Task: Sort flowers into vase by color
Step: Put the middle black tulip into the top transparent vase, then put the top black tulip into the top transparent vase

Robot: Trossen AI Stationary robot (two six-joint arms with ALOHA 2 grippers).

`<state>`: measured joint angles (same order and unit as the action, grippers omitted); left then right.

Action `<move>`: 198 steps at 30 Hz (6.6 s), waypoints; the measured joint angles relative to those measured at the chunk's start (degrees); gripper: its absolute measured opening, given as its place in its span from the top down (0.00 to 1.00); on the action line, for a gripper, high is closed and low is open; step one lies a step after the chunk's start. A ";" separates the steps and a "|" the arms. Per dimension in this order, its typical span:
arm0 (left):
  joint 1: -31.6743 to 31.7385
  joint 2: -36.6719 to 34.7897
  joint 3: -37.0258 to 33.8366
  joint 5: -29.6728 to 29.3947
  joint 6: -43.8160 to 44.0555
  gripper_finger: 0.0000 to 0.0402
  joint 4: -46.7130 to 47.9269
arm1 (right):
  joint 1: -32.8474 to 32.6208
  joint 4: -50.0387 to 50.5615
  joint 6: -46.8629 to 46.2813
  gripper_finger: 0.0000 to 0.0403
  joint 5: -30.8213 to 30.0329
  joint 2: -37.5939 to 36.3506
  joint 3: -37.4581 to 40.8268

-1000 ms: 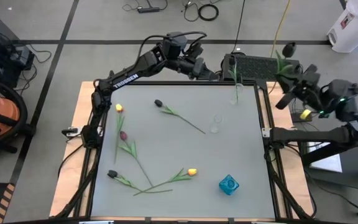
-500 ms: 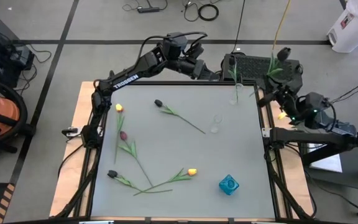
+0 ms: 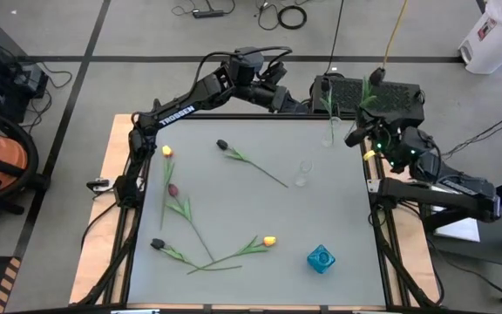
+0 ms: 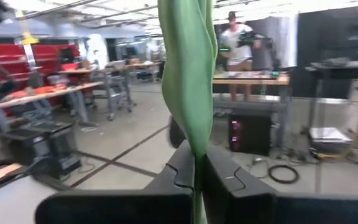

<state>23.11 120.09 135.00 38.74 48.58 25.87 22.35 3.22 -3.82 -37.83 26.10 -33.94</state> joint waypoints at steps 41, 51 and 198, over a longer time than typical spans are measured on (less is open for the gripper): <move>-0.76 0.00 0.00 -1.77 -1.05 0.67 -0.09 | 25.37 -15.25 -1.11 1.00 22.18 18.37 -0.07; -0.76 0.00 0.00 -1.76 -1.04 0.67 -0.09 | 25.70 -15.47 1.03 0.98 23.78 19.59 -0.08; -4.13 -3.59 -48.02 -40.19 62.09 0.67 16.87 | 25.55 24.64 4.49 0.49 33.62 -8.14 -0.08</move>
<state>18.98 116.51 86.98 -1.45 110.66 42.74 47.91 27.86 0.67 -4.21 17.96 -34.02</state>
